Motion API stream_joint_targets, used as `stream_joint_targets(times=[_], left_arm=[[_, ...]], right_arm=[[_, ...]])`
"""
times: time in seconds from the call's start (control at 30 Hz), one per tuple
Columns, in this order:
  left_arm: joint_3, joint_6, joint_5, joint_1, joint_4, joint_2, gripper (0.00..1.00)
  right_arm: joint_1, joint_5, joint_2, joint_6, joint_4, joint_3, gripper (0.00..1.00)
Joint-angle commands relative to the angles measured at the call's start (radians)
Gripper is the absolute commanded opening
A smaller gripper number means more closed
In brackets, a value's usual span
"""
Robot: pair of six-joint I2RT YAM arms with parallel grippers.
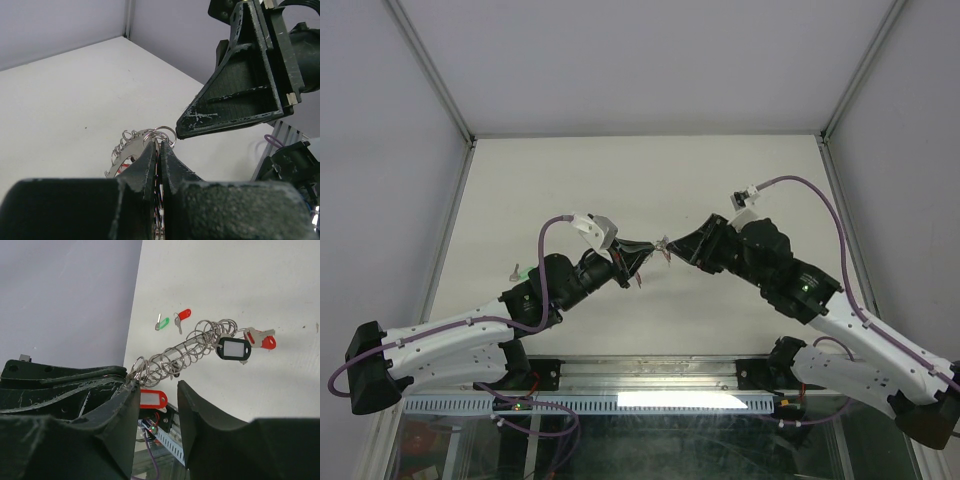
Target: Put the keys on the keyring
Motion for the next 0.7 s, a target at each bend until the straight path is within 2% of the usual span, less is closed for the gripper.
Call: stream_joint_targets(times=[0.0, 0.67], left_arm=[[0.016, -0.014, 0.010, -0.001, 0.066, -0.033, 0.00], [0.023, -0.006, 0.027, -0.001, 0.066, -0.021, 0.00]], right_arm=[[-0.027, -0.075, 0.005, 0.070, 0.121, -0.013, 0.37], [-0.069, -0.145, 0.033, 0.100, 0.203, -0.048, 0.24]])
